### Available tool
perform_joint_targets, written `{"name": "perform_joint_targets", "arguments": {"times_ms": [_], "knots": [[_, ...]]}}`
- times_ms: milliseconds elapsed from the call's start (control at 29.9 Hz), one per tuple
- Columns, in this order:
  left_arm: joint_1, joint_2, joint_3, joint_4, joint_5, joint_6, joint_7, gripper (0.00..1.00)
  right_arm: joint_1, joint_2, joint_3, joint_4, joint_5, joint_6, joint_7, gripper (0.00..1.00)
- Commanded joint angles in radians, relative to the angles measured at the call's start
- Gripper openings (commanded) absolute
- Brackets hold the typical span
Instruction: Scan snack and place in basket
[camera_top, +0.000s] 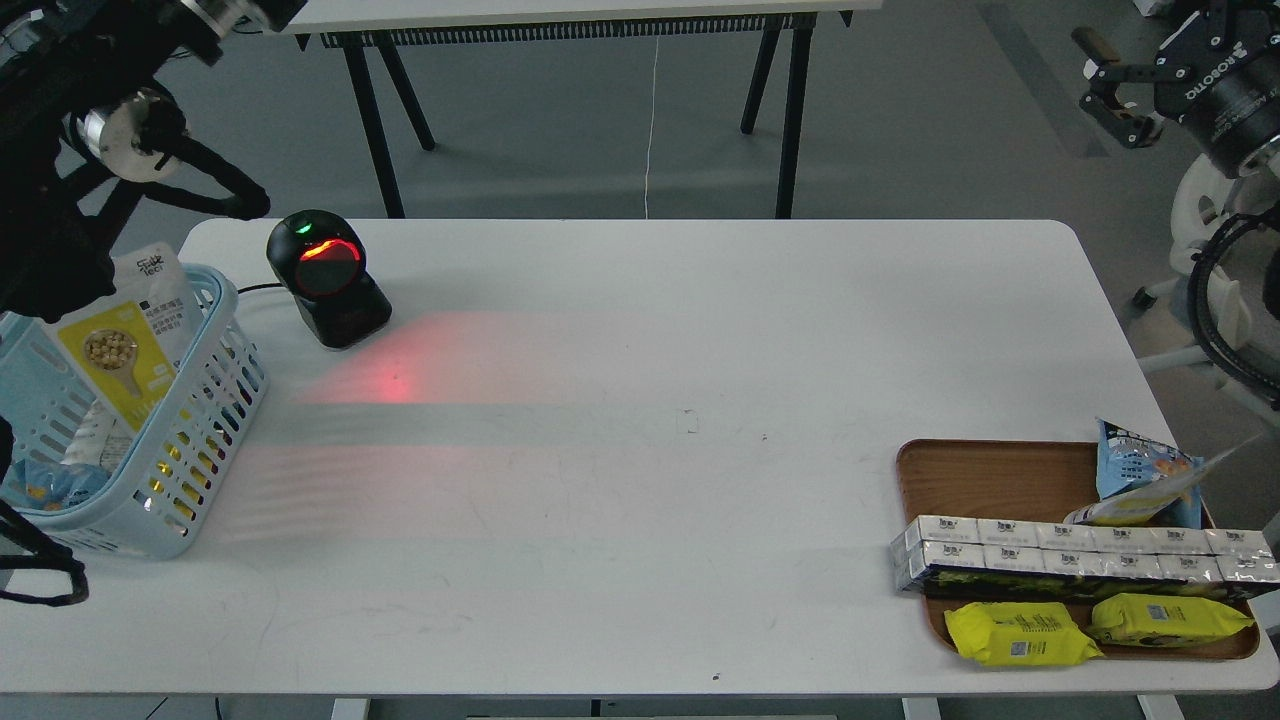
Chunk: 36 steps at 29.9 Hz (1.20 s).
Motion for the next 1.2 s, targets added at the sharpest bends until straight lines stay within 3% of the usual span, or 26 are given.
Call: {"name": "perform_joint_targets", "arguments": {"times_ms": [0,401,1170], "knots": [[0.091,-0.024,-0.058,0.002,0.001,0.0,0.0,0.99,-0.035,-0.006,0.001,0.001,-0.002,0.0,0.044,0.99],[0.244,-0.02,-0.046,-0.035,0.073,0.0,0.0,1.0,-0.167,-0.013,-0.001,0.102,-0.003,0.0,0.046,0.99],[0.252,-0.008,-0.046,-0.039,0.074,0.0,0.0,1.0,-0.261,0.004,-0.076,0.157,-0.032,0.0,0.044,0.99]]}}
